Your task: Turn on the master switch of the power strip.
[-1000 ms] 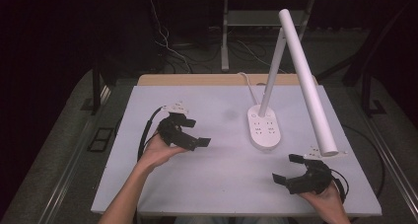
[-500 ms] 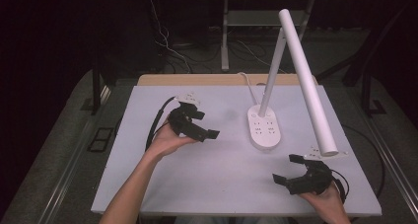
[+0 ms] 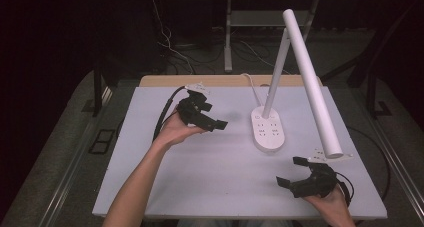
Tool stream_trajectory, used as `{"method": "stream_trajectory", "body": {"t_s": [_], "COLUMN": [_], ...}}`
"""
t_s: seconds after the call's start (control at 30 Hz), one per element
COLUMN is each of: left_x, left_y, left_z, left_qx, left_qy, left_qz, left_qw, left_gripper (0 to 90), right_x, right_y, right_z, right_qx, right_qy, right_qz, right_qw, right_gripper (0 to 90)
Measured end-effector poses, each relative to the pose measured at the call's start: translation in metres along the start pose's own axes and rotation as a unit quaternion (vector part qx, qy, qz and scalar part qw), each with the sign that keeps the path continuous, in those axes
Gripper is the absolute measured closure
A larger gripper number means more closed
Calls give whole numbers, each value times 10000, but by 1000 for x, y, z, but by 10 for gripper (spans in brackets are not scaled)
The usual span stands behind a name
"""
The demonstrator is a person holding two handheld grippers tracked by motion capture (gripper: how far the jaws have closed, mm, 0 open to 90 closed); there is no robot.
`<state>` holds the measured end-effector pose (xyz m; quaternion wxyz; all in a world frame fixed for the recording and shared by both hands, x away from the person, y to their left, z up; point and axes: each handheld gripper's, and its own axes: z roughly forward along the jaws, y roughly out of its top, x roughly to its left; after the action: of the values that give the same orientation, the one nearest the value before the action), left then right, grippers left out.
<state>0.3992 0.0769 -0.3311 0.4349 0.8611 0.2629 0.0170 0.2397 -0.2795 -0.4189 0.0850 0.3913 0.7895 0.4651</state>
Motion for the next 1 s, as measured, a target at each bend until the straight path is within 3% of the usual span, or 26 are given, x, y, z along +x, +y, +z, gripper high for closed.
{"method": "stream_trajectory", "body": {"t_s": [0.27, 0.7, 0.83, 1.0], "left_x": [6, 13, 12, 10], "left_y": [11, 24, 30, 34], "left_z": [14, 42, 51, 67], "left_qx": [109, 203, 170, 302], "left_qy": [20, 28, -32, -105], "left_qz": [83, 34, 63, 91], "left_qw": [9999, 9998, 9998, 9994], "left_gripper": [29, 32, 33, 37], "right_x": [0, 0, -1, -2], "right_y": [0, -1, -1, -1], "right_z": [-1, -2, -3, -2], "right_qx": [-14, -2, -15, -8], "right_qy": [5, 18, 9, -2], "right_qz": [-1, -16, 19, -47], "right_qw": [10000, 10000, 10000, 10000], "right_gripper": [3, 3, 3, 3]}}
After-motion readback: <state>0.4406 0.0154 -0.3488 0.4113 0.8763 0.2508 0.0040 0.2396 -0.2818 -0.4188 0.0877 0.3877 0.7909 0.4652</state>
